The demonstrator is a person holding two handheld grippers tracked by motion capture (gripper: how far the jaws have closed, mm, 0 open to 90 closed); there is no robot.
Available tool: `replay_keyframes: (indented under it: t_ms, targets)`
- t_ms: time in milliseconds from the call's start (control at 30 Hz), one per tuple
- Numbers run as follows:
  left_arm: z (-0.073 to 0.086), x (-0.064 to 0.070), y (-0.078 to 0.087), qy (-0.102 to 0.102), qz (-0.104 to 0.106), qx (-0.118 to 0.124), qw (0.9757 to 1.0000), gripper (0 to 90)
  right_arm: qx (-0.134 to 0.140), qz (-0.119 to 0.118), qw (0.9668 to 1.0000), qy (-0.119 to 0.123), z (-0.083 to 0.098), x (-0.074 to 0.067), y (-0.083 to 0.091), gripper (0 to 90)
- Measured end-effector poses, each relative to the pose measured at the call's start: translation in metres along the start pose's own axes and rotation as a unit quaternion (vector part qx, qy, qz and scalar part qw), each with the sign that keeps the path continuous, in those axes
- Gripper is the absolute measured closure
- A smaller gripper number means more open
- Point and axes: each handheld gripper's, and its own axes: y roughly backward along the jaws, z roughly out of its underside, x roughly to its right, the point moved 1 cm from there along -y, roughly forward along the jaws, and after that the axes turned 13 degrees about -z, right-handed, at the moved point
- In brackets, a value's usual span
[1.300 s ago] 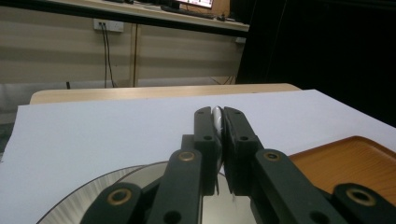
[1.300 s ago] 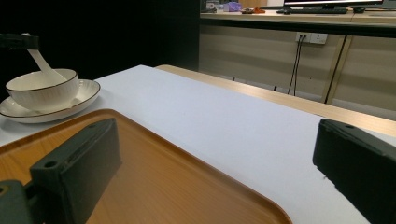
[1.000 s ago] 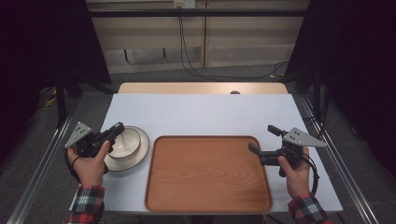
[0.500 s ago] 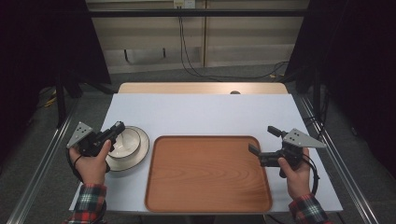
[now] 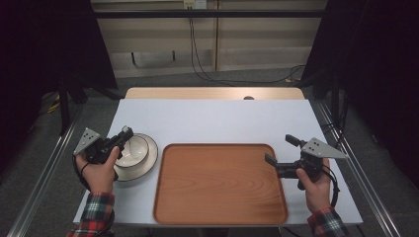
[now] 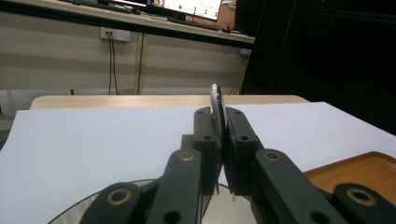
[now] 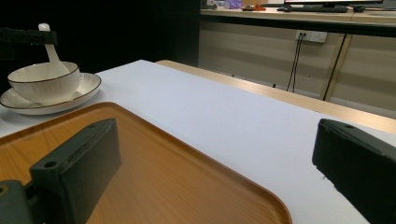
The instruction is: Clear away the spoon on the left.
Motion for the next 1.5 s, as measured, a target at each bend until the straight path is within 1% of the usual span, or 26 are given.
replay_keyframes:
  t_ms: [33,67,167,267,300,333,367,500,800,833,867,900,933,967,1033,1133,1167,1233,1300,1333,1400,1467,1500]
  targets:
    - [0.0,0.0,-0.001,-0.001,0.003,0.001,1.0,84.7,-0.001,-0.001,1.0,0.002,0.0,0.0,0.0,0.7]
    - [0.001,-0.001,0.0,-0.004,0.0,-0.001,1.0,84.8,-0.001,0.0,1.0,0.004,0.001,0.0,0.0,0.7]
    - [0.001,-0.001,-0.001,-0.005,-0.005,0.001,1.0,84.9,-0.001,0.0,1.0,0.003,0.0,0.0,0.0,0.7]
    - [0.002,-0.002,-0.001,-0.003,-0.002,0.0,1.0,85.0,-0.002,-0.001,1.0,0.003,0.0,0.0,0.001,0.7]
    - [0.001,-0.002,0.0,0.001,0.0,0.0,1.0,85.1,-0.003,-0.001,1.0,0.002,0.0,0.0,0.001,0.7]
    - [0.001,-0.002,0.0,-0.001,-0.005,-0.004,1.0,85.2,-0.002,0.0,1.0,0.004,0.001,0.0,0.0,0.7]
    - [0.001,-0.002,0.0,0.004,-0.003,-0.003,1.0,85.2,-0.001,-0.001,1.0,0.004,0.001,0.0,0.0,0.7]
    - [0.001,-0.003,-0.001,0.002,-0.002,-0.005,1.0,85.3,-0.003,-0.002,1.0,0.004,0.001,0.0,0.0,0.7]
    - [0.0,-0.004,0.001,0.005,0.002,-0.011,0.9999,85.3,-0.001,-0.002,1.0,0.003,0.001,-0.001,0.0,0.7]
    - [-0.001,-0.003,0.001,0.005,-0.003,-0.011,0.9999,85.3,-0.002,-0.004,1.0,0.004,0.001,-0.001,0.0,0.7]
    - [-0.001,-0.003,0.002,0.0,-0.004,-0.014,0.9999,85.3,-0.002,-0.004,1.0,0.004,0.001,-0.001,0.0,0.7]
    - [-0.002,-0.003,0.002,0.001,-0.001,-0.015,0.9999,85.3,0.0,-0.004,1.0,0.004,0.0,-0.001,0.0,0.7]
    - [-0.002,-0.003,0.003,-0.003,0.0,-0.018,0.9998,85.3,0.0,-0.004,1.0,0.004,0.0,-0.001,0.0,0.7]
    - [-0.003,-0.002,0.003,0.005,-0.001,-0.015,0.9999,85.3,-0.001,-0.004,1.0,0.006,0.001,0.0,0.0,0.7]
    - [-0.005,-0.002,0.004,0.005,-0.002,-0.015,0.9999,85.3,-0.002,-0.004,1.0,0.004,0.001,-0.001,0.0,0.8]
    - [-0.011,0.0,0.006,0.006,0.008,-0.011,0.9999,85.3,0.0,-0.004,1.0,0.005,0.0,0.0,0.0,0.8]
    - [-0.013,0.0,0.007,0.004,0.004,-0.011,0.9999,85.3,-0.002,-0.004,1.0,0.006,0.001,0.0,0.0,0.8]
    - [-0.016,0.002,0.009,0.004,0.01,-0.006,0.9999,85.3,-0.002,-0.003,1.0,0.005,0.001,0.0,0.0,0.9]
    - [-0.02,0.004,0.01,0.004,0.014,-0.006,0.9999,85.3,-0.002,-0.003,1.0,0.005,0.001,0.0,0.0,0.9]
    - [-0.021,0.006,0.011,0.004,0.012,-0.007,0.9999,85.3,-0.002,-0.005,1.0,0.006,0.0,0.0,-0.001,0.9]
    - [-0.025,0.009,0.012,0.002,0.018,-0.006,0.9998,85.3,-0.002,-0.004,1.0,0.006,0.0,-0.001,-0.001,0.9]
    - [-0.03,0.013,0.013,0.002,0.022,-0.005,0.9997,85.4,-0.002,-0.005,1.0,0.003,0.0,-0.001,-0.001,0.9]
    - [-0.03,0.013,0.013,0.002,0.022,-0.005,0.9997,85.4,-0.002,-0.005,1.0,0.003,0.0,-0.001,-0.001,0.9]
